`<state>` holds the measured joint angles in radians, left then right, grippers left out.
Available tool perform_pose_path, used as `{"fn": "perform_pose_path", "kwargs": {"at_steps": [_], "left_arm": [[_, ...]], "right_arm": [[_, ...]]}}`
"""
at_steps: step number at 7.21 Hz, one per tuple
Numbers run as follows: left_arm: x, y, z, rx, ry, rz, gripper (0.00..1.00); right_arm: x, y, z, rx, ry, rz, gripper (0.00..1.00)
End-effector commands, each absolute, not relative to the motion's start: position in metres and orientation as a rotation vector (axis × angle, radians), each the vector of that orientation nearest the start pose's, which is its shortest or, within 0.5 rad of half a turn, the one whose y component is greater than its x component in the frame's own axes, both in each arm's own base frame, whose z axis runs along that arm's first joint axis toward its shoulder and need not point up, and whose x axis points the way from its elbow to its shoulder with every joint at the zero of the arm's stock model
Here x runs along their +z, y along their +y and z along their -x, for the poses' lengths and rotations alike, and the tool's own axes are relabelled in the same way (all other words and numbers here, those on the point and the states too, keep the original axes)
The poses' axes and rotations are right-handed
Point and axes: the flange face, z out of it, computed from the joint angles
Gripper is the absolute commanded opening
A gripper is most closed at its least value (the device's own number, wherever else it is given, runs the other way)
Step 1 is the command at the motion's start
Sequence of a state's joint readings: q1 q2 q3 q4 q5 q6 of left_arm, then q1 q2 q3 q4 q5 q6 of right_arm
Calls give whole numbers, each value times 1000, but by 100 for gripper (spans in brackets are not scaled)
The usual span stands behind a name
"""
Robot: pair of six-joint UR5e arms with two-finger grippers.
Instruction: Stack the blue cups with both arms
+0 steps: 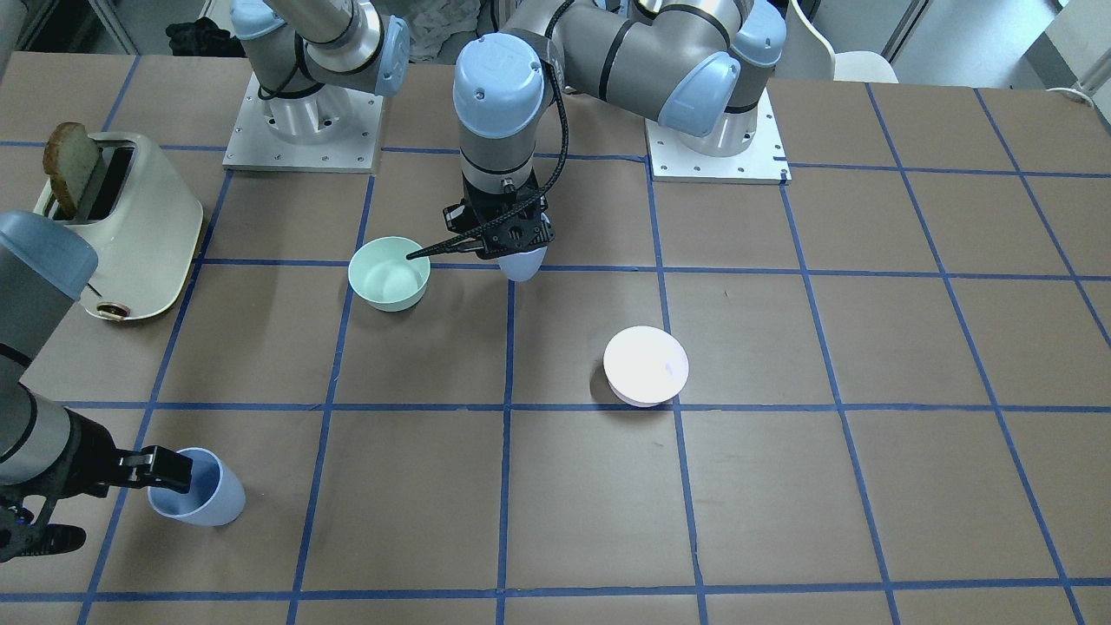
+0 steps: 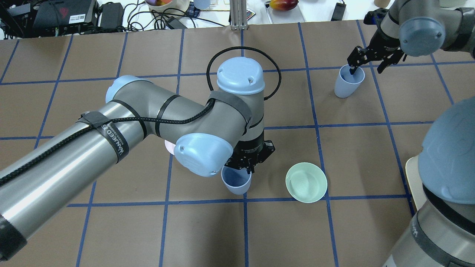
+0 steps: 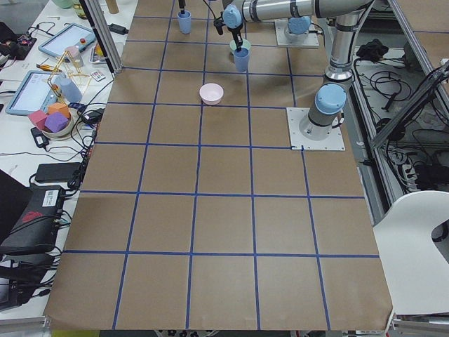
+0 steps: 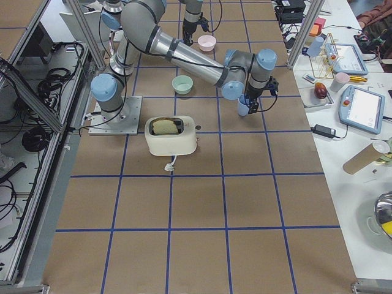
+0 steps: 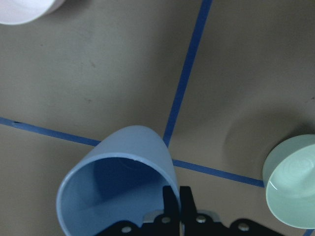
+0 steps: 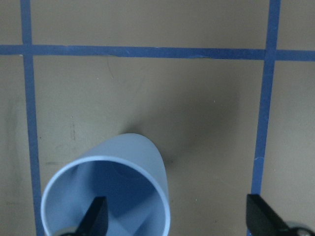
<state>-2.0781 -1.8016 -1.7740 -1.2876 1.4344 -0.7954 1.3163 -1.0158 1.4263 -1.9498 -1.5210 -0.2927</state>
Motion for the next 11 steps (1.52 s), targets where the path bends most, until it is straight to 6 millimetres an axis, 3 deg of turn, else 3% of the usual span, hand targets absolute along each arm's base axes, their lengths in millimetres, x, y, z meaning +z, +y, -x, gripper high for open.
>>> {"fn": "perform_pose_path", "kwargs": {"at_steps": [1,3,7,8,11], "left_arm": [[284,-392,394,321,3109,500,0],[277,-385,391,337,3096,499,0],[278,-401,394,158,3144,419,0],[287,-407,393,91,3149,356,0],[276,-423,395,70,3154,263,0]], "right_arm": [[252,-692,40,70,3108,57,100],[241,-694,39,89,3085,57,98],[239,-695,38,93,3072,58,0],[241,-694,36,94,3063,60,0],[254,-696,34,59,3055,60,0]]}}
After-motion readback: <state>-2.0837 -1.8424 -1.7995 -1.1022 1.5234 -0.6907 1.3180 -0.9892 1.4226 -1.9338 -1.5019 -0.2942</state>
